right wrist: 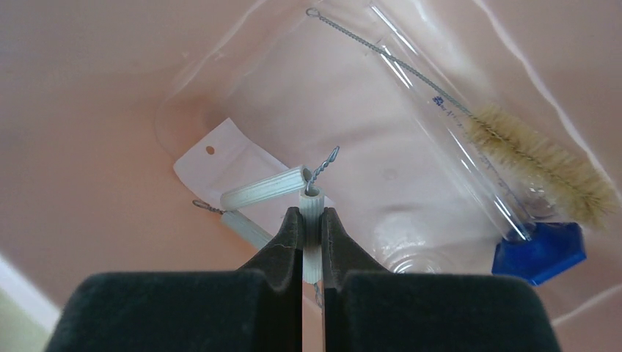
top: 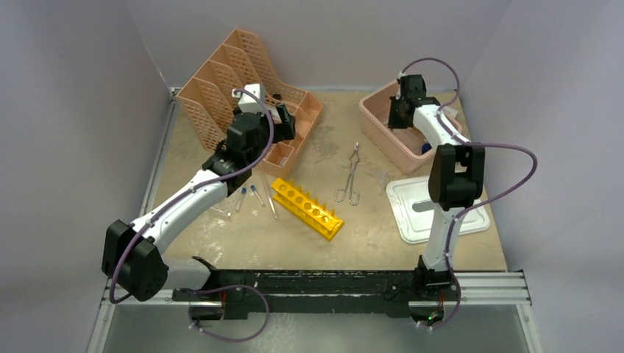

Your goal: Organize the chemistry lab equipment

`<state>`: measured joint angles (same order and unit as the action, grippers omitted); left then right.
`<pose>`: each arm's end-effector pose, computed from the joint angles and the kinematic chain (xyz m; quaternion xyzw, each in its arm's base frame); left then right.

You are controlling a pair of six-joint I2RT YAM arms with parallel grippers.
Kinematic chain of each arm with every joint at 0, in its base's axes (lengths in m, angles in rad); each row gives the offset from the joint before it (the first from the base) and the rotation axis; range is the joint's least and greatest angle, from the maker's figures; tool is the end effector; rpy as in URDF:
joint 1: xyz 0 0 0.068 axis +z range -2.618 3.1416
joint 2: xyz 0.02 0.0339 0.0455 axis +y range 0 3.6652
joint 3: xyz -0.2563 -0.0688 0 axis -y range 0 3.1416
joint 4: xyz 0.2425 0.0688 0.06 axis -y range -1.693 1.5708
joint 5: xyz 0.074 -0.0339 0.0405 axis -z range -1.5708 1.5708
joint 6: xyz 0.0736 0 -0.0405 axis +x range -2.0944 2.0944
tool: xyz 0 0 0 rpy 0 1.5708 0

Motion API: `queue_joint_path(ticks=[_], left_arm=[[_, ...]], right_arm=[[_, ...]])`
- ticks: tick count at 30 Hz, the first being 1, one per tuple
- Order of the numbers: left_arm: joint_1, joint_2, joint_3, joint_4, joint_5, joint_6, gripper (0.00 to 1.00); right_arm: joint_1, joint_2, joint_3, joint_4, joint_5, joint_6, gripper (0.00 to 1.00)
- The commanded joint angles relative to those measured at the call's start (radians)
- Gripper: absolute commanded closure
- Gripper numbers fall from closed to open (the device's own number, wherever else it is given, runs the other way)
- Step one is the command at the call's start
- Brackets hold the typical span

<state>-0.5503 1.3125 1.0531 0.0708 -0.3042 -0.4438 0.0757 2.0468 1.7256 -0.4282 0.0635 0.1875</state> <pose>0.3064 -0.1621 0.3300 -0.0559 0.7657 -0.1978 0.6095 0.4934 0.0327 0.2212 0.0639 0.9142 0.0235 0.3994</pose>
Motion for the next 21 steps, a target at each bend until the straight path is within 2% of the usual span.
queue_joint_path(ticks=[1, 10, 11, 13, 15, 21], left_arm=[[0.001, 0.013, 0.064, 0.080, -0.024, 0.033, 0.12], [0.002, 0.022, 0.079, 0.043, -0.017, 0.075, 0.12], [0.002, 0.022, 0.083, 0.029, -0.011, 0.078, 0.12], [0.002, 0.019, 0.085, 0.003, 0.001, 0.088, 0.13], [0.001, 0.011, 0.082, -0.006, 0.000, 0.094, 0.13], [0.001, 0.006, 0.063, 0.017, -0.001, 0.081, 0.13]], right_arm=[[-0.007, 0.025, 0.047, 0.028, -0.027, 0.031, 0.98], [-0.007, 0.054, 0.018, 0.068, -0.028, 0.054, 0.88], [-0.007, 0.053, 0.027, 0.068, -0.026, 0.047, 0.84], [-0.007, 0.045, 0.049, 0.058, -0.020, 0.034, 0.69], [-0.007, 0.029, 0.063, 0.042, -0.002, 0.037, 0.60], [-0.007, -0.051, 0.078, 0.006, 0.015, 0.047, 0.55]])
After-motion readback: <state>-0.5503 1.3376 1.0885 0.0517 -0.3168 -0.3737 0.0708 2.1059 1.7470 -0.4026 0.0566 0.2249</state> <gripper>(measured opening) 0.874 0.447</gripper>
